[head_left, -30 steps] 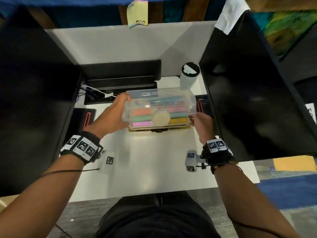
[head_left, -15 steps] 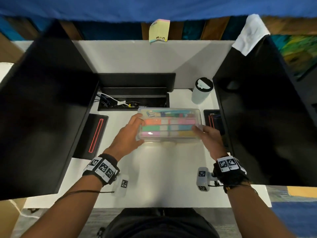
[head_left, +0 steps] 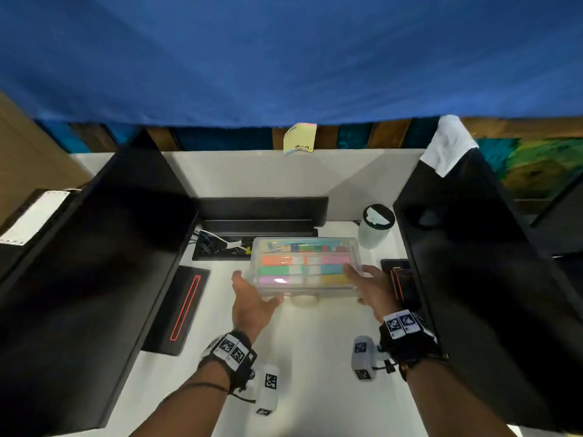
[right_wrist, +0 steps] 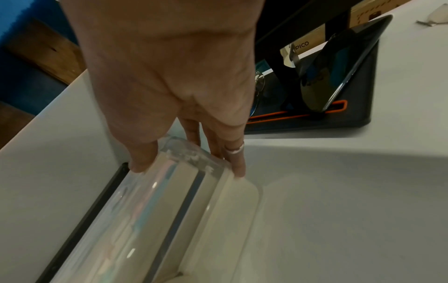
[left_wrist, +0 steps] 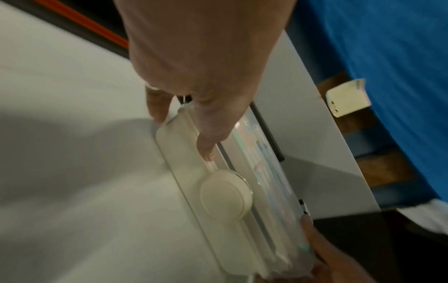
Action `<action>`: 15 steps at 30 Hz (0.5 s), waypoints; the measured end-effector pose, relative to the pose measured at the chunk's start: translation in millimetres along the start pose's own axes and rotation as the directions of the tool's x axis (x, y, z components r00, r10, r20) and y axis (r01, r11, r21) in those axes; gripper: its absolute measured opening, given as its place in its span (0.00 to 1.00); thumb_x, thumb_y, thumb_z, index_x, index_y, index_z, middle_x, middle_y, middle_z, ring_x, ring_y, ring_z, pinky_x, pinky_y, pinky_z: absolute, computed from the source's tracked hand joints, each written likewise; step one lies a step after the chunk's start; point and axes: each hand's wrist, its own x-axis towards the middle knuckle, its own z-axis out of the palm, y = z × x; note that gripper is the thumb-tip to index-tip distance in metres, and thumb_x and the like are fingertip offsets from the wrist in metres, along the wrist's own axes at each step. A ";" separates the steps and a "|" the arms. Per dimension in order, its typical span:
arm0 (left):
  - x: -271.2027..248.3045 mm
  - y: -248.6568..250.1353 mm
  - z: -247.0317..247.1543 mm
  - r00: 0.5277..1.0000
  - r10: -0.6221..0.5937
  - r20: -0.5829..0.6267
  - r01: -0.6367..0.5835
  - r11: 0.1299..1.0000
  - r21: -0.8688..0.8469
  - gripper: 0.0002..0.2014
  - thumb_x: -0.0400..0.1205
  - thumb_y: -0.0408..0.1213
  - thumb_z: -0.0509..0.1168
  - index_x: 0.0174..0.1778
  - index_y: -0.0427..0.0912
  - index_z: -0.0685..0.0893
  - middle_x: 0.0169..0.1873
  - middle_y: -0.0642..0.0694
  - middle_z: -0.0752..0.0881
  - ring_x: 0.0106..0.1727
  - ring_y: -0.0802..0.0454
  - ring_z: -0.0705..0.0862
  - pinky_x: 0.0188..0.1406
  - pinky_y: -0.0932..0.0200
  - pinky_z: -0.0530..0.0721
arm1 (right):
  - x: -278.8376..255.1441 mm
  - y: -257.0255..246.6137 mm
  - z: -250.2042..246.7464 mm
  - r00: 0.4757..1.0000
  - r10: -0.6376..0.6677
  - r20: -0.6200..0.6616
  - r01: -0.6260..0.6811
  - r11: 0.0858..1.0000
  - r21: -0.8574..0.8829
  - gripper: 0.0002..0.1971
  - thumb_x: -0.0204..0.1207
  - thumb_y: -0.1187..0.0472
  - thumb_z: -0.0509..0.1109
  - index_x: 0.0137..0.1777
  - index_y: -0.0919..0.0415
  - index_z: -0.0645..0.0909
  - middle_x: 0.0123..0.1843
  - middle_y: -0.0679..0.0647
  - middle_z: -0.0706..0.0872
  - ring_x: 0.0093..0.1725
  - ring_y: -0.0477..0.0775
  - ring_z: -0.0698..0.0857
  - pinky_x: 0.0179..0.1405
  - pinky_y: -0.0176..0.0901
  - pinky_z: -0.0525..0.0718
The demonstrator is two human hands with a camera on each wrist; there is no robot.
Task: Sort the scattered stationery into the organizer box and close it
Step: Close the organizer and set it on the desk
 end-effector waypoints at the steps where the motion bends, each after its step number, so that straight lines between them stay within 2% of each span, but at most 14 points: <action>1: -2.1 -1.2 7.6 0.994 -0.108 0.034 0.109 0.993 -0.038 0.47 0.72 0.43 0.85 0.74 0.43 0.58 0.64 0.45 0.79 0.59 0.45 0.86 0.54 0.52 0.88 | -0.3 -0.7 -2.2 1.000 0.016 0.014 -0.017 1.000 0.000 0.28 0.70 0.35 0.81 0.63 0.52 0.84 0.55 0.55 0.91 0.53 0.57 0.90 0.42 0.50 0.91; 3: -5.7 -3.4 22.1 0.942 -0.287 0.171 0.314 0.936 -0.160 0.42 0.75 0.46 0.83 0.72 0.41 0.59 0.59 0.45 0.76 0.52 0.44 0.88 0.43 0.57 0.88 | -2.7 -2.3 -5.2 0.999 0.028 0.034 -0.028 1.000 -0.013 0.26 0.70 0.35 0.81 0.60 0.49 0.82 0.57 0.54 0.90 0.54 0.55 0.90 0.41 0.47 0.91; 5: -5.2 -4.7 30.2 0.879 -0.397 0.264 0.468 0.827 -0.313 0.43 0.74 0.47 0.83 0.74 0.41 0.61 0.58 0.45 0.79 0.50 0.43 0.92 0.33 0.60 0.88 | -3.2 -1.9 -5.3 0.999 0.028 0.044 -0.028 0.999 -0.020 0.26 0.70 0.34 0.81 0.60 0.48 0.81 0.58 0.54 0.90 0.54 0.54 0.89 0.41 0.47 0.90; 6: -4.1 -5.8 32.0 0.850 -0.427 0.309 0.521 0.772 -0.365 0.44 0.73 0.49 0.84 0.75 0.40 0.64 0.59 0.43 0.81 0.49 0.43 0.92 0.32 0.59 0.88 | -3.0 -0.9 -4.9 0.999 0.028 0.046 -0.027 0.999 -0.024 0.28 0.70 0.34 0.81 0.62 0.49 0.82 0.59 0.54 0.90 0.55 0.55 0.89 0.41 0.47 0.90; 8: -6.1 -2.4 36.6 0.781 -0.411 0.470 0.604 0.688 -0.402 0.36 0.72 0.50 0.83 0.71 0.40 0.78 0.62 0.37 0.83 0.50 0.41 0.92 0.42 0.54 0.91 | -1.5 1.7 -4.0 0.999 0.030 0.043 -0.029 0.999 -0.030 0.31 0.70 0.33 0.80 0.65 0.52 0.82 0.59 0.54 0.90 0.55 0.55 0.89 0.43 0.48 0.91; 10: -11.9 5.5 42.7 0.721 -0.333 0.608 0.655 0.614 -0.441 0.20 0.78 0.44 0.79 0.63 0.41 0.88 0.56 0.37 0.84 0.53 0.40 0.92 0.55 0.49 0.90 | -0.6 4.6 -2.4 0.999 0.036 0.034 -0.035 0.999 -0.026 0.33 0.69 0.32 0.79 0.66 0.52 0.83 0.58 0.54 0.90 0.54 0.54 0.90 0.48 0.52 0.93; 11: -14.5 7.5 47.0 0.718 -0.305 0.625 0.657 0.594 -0.464 0.16 0.80 0.41 0.78 0.62 0.40 0.89 0.51 0.39 0.85 0.52 0.40 0.92 0.59 0.49 0.89 | -0.8 6.1 -1.8 0.999 0.033 0.029 -0.032 0.999 -0.028 0.34 0.68 0.30 0.79 0.67 0.52 0.83 0.58 0.54 0.91 0.53 0.54 0.90 0.51 0.55 0.93; 13: -17.3 7.1 56.8 0.753 -0.301 0.585 0.627 0.597 -0.501 0.17 0.80 0.37 0.79 0.62 0.34 0.89 0.43 0.40 0.87 0.49 0.43 0.93 0.65 0.48 0.89 | -2.5 8.3 -0.5 1.000 0.014 0.025 -0.012 0.999 -0.044 0.41 0.62 0.23 0.76 0.68 0.51 0.82 0.59 0.53 0.91 0.54 0.54 0.90 0.57 0.60 0.91; 15: -20.3 2.5 62.8 0.771 -0.308 0.558 0.615 0.590 -0.523 0.16 0.80 0.37 0.79 0.59 0.33 0.89 0.43 0.41 0.87 0.50 0.43 0.93 0.68 0.47 0.88 | -5.9 8.9 0.5 1.000 -0.004 0.018 0.005 0.998 -0.063 0.47 0.57 0.18 0.72 0.70 0.50 0.82 0.60 0.52 0.91 0.56 0.54 0.89 0.60 0.61 0.90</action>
